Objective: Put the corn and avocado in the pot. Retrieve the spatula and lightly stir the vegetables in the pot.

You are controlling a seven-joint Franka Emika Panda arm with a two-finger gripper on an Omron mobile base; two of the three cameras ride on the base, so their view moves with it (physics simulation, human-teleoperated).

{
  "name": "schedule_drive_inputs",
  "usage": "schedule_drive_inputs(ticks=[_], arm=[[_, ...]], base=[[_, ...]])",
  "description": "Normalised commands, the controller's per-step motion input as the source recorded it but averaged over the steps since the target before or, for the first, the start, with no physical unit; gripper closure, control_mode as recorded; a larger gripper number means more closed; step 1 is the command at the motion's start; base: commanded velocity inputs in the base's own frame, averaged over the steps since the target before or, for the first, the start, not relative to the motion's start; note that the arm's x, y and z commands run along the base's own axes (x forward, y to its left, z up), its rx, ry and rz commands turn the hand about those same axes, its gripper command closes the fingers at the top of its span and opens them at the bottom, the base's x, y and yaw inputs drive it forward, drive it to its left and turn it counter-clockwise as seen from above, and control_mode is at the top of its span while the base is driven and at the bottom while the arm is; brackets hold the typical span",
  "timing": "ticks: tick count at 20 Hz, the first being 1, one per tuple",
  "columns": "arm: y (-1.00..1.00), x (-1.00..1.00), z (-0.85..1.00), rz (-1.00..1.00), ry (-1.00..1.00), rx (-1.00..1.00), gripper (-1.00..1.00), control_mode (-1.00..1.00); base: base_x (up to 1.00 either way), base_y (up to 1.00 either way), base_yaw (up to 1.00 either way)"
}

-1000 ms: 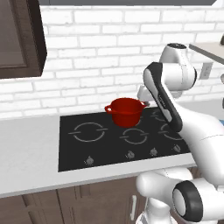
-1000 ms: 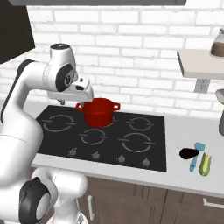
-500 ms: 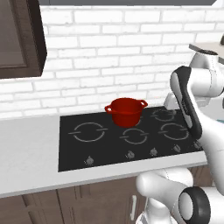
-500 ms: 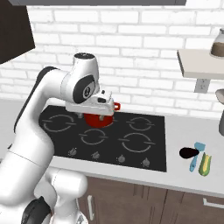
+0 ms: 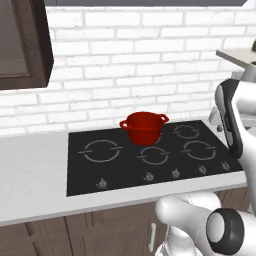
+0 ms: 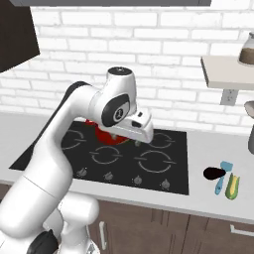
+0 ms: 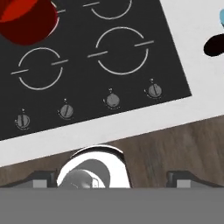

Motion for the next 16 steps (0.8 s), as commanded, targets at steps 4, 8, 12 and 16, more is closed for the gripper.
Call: schedule_drive_inputs(ticks=[4, 8, 12, 16], arm=[[-0.32, 0.00, -0.21, -0.50, 0.00, 0.00, -1.00, -1.00], [-0.24, 0.00, -0.30, -0.52, 0.00, 0.00, -1.00, -1.00], [-0.51, -0.12, -0.37, -0.42, -0.03, 0.05, -1.00, -1.00], [-0.90, -0.22, -0.41, -0.23, -0.08, 0.16, -1.00, -1.00]], base=[[0.00, 0.00, 0.00], [0.00, 0.00, 0.00], [0.00, 0.00, 0.00], [0.00, 0.00, 0.00]])
